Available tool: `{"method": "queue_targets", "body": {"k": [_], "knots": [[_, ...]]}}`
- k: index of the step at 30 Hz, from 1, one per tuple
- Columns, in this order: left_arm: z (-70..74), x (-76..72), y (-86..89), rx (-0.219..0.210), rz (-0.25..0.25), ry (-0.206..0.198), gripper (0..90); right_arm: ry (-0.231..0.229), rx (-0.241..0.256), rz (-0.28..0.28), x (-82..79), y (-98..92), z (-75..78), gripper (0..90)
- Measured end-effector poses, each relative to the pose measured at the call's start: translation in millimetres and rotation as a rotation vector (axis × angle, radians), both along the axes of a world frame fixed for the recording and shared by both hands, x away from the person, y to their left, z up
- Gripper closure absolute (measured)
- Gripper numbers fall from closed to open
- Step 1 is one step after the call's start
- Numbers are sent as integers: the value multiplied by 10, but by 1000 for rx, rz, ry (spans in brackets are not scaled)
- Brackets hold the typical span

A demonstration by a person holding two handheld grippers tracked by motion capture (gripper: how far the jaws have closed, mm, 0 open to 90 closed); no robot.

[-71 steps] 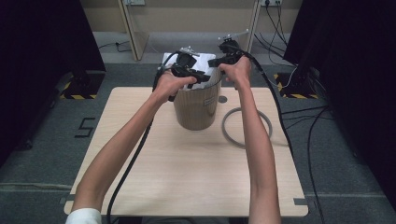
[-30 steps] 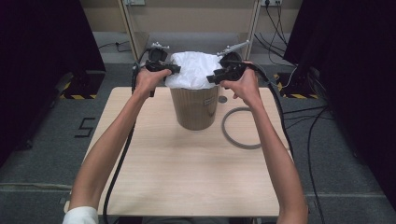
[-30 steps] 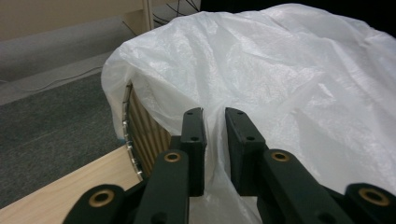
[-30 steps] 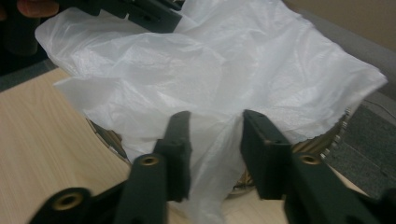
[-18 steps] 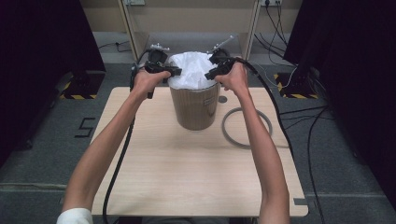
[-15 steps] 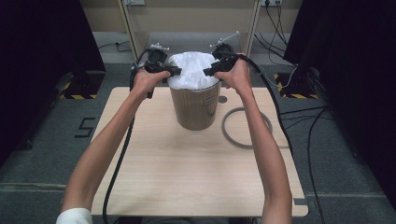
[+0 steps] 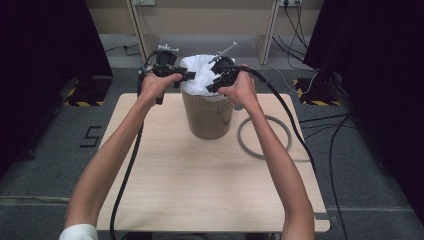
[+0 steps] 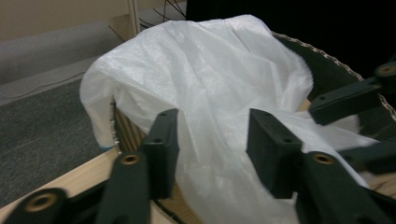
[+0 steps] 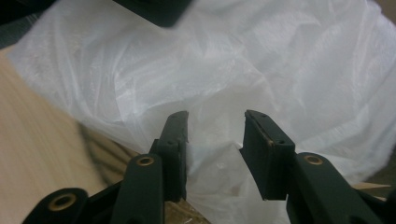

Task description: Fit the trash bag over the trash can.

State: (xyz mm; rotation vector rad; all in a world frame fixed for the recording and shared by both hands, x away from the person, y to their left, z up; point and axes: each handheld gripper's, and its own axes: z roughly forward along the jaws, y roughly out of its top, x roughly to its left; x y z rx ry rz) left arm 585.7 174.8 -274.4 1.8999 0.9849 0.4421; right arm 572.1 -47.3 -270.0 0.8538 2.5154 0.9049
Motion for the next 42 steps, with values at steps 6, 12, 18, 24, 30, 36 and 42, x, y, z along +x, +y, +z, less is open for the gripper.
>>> {"method": "queue_targets", "body": {"k": [6, 12, 18, 24, 30, 36, 42], "knots": [[-4, 34, 158, -8, 33, -17, 382, 14, 19, -50, 159, -100, -38, 622], [-93, 19, 53, -5, -13, -7, 632, -16, 96, -43, 96, -148, 83, 548], [-93, 23, -134, -21, -42, 16, 721, -14, 157, 0, -33, -136, 132, 508], [-77, 4, -230, -30, -70, 24, 707, -19, 173, 38, -167, -77, 109, 473], [-13, 7, -134, -77, -67, 25, 526, -1, 123, 86, -141, 7, 9, 591], [51, 77, 37, -78, 35, -16, 349, 10, 100, 58, -68, 13, -26, 601], [-53, 286, 19, 31, 130, -27, 314, -3, 131, 39, -100, -50, 43, 550]]}}
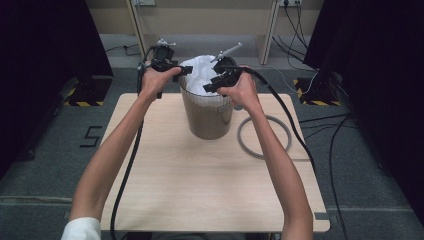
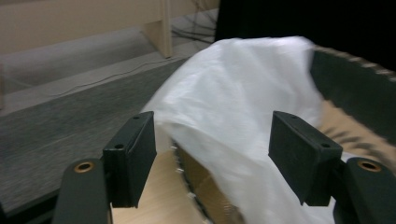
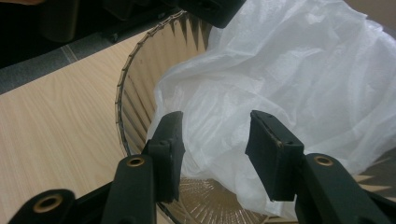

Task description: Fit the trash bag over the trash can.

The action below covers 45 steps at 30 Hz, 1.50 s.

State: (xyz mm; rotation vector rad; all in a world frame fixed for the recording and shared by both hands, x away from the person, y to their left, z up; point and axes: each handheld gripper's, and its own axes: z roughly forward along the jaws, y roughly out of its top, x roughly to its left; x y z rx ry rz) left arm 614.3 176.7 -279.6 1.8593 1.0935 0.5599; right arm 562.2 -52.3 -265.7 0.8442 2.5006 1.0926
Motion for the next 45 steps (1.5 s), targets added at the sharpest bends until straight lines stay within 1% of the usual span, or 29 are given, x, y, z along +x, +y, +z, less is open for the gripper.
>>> {"method": "queue_targets", "body": {"k": [3, 5, 6, 7, 9, 10, 11, 12, 14, 15, 16, 17, 18, 19, 21, 22, 23, 24, 27, 29, 32, 34, 35, 37, 38, 39, 41, 42, 45], "knots": [[-43, 107, -24, 15, 12, 13, 328, -6, 9, -5, -14, -47, 24, 534], [-82, 183, -43, 28, 14, 21, 379, -9, 14, -15, -21, -93, 39, 526], [-82, 183, -43, 28, 14, 21, 407, -9, 14, -15, -21, -93, 39, 526], [-96, 201, -46, 28, 13, 19, 407, -7, 19, -15, -23, -106, 39, 526], [-118, 224, -48, 7, -1, 21, 499, -6, 25, -15, -17, -132, 26, 526], [-120, 227, -49, 4, -3, 18, 592, -2, 26, -21, -12, -156, 3, 525], [-116, 225, -51, 8, 0, 10, 592, -2, 26, -21, -12, -156, 3, 525], [-112, 218, -51, 11, 5, 0, 629, 3, 28, -23, -12, -169, -7, 524], [-103, 201, -56, 37, 11, -14, 713, 4, 27, -26, -8, -194, -22, 525], [-85, 172, -55, 52, 25, -38, 764, 10, 34, -35, -6, -211, -19, 525], [-85, 172, -55, 52, 25, -38, 776, 10, 34, -35, -6, -211, -19, 525], [-52, 138, -45, 38, 34, -63, 784, 5, 40, -40, 0, -224, -10, 525], [-52, 138, -45, 38, 34, -63, 798, 5, 40, -40, 0, -224, -10, 525], [-20, 112, -42, 37, 29, -76, 822, 7, 49, -43, 1, -227, -2, 525], [19, 62, -60, 28, 12, -90, 830, 4, 54, -47, 12, -234, 14, 526], [44, 8, -84, 21, -11, -102, 832, 1, 57, -51, 19, -237, 22, 526], [71, -92, -132, 21, -54, -122, 837, -10, 56, -64, 36, -240, 44, 526], [71, -92, -132, 21, -54, -122, 839, -10, 56, -64, 36, -240, 44, 526], [25, -307, -248, 50, -133, -134, 839, -33, 86, -91, 66, -247, 93, 527], [-22, -440, -303, 51, -172, -140, 839, -41, 125, -117, 104, -261, 127, 526], [-74, -571, -351, 45, -211, -147, 839, -54, 168, -157, 165, -274, 181, 516], [-109, -637, -375, 44, -231, -147, 836, -34, 205, -180, 234, -250, 227, 482], [-128, -673, -386, 40, -238, -148, 836, -34, 205, -180, 234, -250, 227, 482], [-172, -775, -408, 32, -264, -153, 834, -26, 219, -200, 318, -188, 251, 460], [-172, -775, -408, 32, -264, -153, 834, -26, 219, -200, 318, -188, 251, 460], [-186, -835, -418, 23, -280, -153, 834, -4, 220, -205, 379, -105, 226, 443], [-194, -862, -428, 25, -289, -155, 832, 6, 221, -207, 400, -73, 210, 437], [-199, -889, -438, 30, -299, -154, 832, 23, 223, -210, 423, -29, 187, 430], [-205, -948, -465, 28, -314, -166, 830, 47, 217, -199, 486, 99, 114, 444]]}}
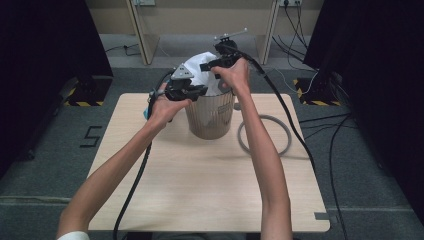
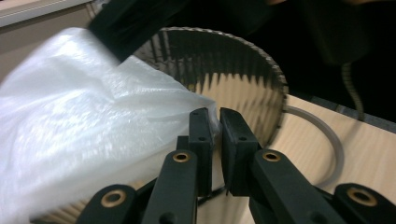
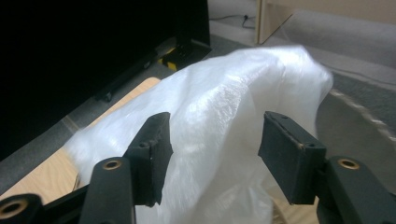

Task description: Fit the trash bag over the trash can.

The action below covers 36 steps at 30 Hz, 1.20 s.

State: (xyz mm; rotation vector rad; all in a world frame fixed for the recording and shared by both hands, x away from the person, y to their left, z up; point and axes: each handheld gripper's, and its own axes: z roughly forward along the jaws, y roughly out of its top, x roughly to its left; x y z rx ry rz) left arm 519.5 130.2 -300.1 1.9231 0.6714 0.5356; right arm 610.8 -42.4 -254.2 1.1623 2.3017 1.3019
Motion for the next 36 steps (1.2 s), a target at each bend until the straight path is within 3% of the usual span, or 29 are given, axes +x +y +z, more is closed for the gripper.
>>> {"method": "queue_targets", "body": {"k": [1, 2, 3, 5, 8, 11, 12, 13, 15, 18, 20, 23, 25, 27, 29, 32, 34, 36], "knots": [[12, -13, 7, -10, 0, -2, 825, 8, -4, 23, 26, 70, -45, 531], [12, -13, 7, -10, 0, -2, 814, 8, -4, 23, 26, 70, -45, 531], [20, -19, 20, -13, -3, -1, 814, 10, -8, 36, 33, 91, -66, 610], [28, -27, 41, -32, -8, 1, 783, 7, -56, 75, 39, 118, -106, 775], [80, -45, 138, -60, -2, -1, 681, -9, -145, 78, 41, 94, -134, 890], [156, -47, 270, -122, 21, -12, 562, -8, -207, 49, 30, 7, -119, 900], [205, -17, 377, -140, 54, -23, 517, -12, -229, 37, 19, -57, -102, 900], [205, -17, 377, -140, 54, -23, 507, -12, -229, 37, 19, -57, -102, 900], [222, 57, 484, -137, 108, -19, 494, -11, -242, 26, 1, -103, -88, 900], [171, 215, 633, -169, 213, 25, 429, -5, -278, 34, -36, -161, -92, 900], [96, 321, 686, -155, 256, 77, 383, 0, -290, 44, -54, -181, -111, 900], [-29, 468, 727, -143, 313, 136, 348, -10, -271, 43, -64, -209, -117, 888], [-92, 561, 745, -184, 315, 183, 340, -23, -235, 26, -70, -218, -86, 797], [-106, 600, 746, -217, 294, 212, 400, -27, -224, 11, -70, -223, -62, 710], [-95, 615, 730, -218, 279, 212, 477, -31, -218, -3, -70, -236, -41, 657], [-32, 605, 705, -173, 307, 154, 640, -45, -206, -18, -74, -266, -18, 638], [50, 573, 699, -166, 331, 105, 731, -53, -201, -21, -81, -281, -4, 638], [143, 544, 673, -151, 319, 80, 801, -58, -190, -18, -88, -288, 10, 645]]}}
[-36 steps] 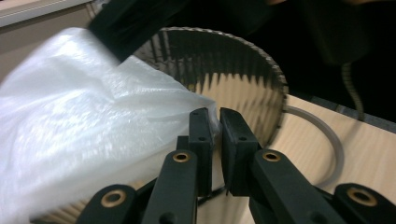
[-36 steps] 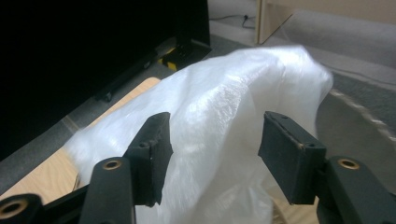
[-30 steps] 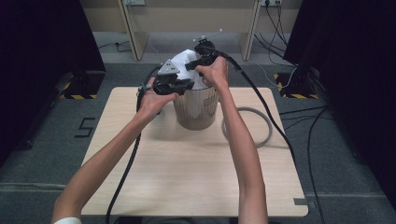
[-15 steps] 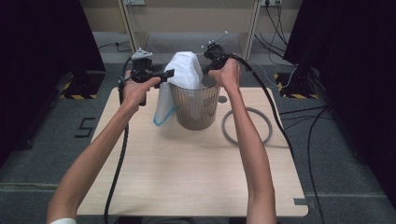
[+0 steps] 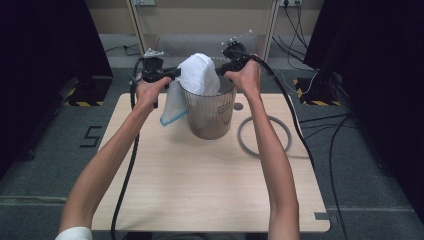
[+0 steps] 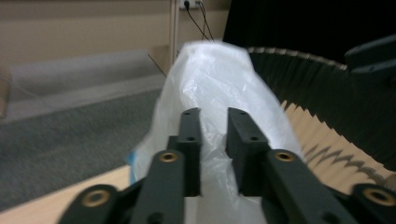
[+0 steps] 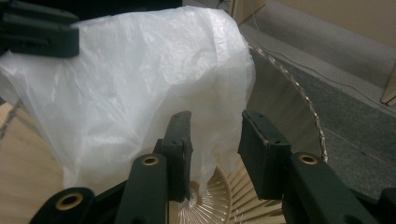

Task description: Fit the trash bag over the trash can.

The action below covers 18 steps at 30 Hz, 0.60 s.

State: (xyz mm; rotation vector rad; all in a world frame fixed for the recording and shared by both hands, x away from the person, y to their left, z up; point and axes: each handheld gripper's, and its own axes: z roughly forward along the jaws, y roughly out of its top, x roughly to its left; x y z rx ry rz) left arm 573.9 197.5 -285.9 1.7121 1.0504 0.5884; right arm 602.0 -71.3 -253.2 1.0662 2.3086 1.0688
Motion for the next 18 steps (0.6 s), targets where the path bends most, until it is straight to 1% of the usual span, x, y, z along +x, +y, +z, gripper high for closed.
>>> {"method": "queue_targets", "body": {"k": [2, 3, 4, 5, 6, 7, 9, 10, 12, 15, 16, 17, 18], "knots": [[58, -36, -50, 10, -19, -15, 844, -5, 23, 3, -3, -6, 25, 655], [71, -56, -76, 14, -26, -24, 850, -11, 34, 2, -3, -9, 40, 657], [83, -87, -117, 24, -40, -33, 851, -15, 74, 2, 0, -12, 65, 657], [86, -118, -168, 31, -56, -40, 851, -15, 74, 2, 0, -12, 65, 657], [83, -149, -224, 35, -75, -44, 851, -19, 96, 4, 6, -13, 79, 657], [79, -188, -297, 54, -100, -50, 850, -21, 103, 3, 11, -8, 97, 648], [68, -243, -401, 80, -125, -63, 845, -27, 115, -2, 17, 23, 133, 606], [62, -279, -465, 91, -144, -70, 841, -25, 130, -1, 17, 46, 150, 588], [45, -329, -551, 93, -170, -74, 837, -16, 163, 17, 16, 113, 176, 560], [5, -388, -636, 116, -204, -69, 833, 1, 183, 35, 34, 202, 167, 522], [-10, -419, -664, 113, -216, -67, 832, 19, 202, 46, 53, 259, 147, 516], [-10, -419, -664, 113, -216, -67, 832, 19, 202, 46, 53, 259, 147, 516], [-15, -433, -677, 116, -226, -69, 832, 29, 204, 51, 61, 288, 136, 513]]}}
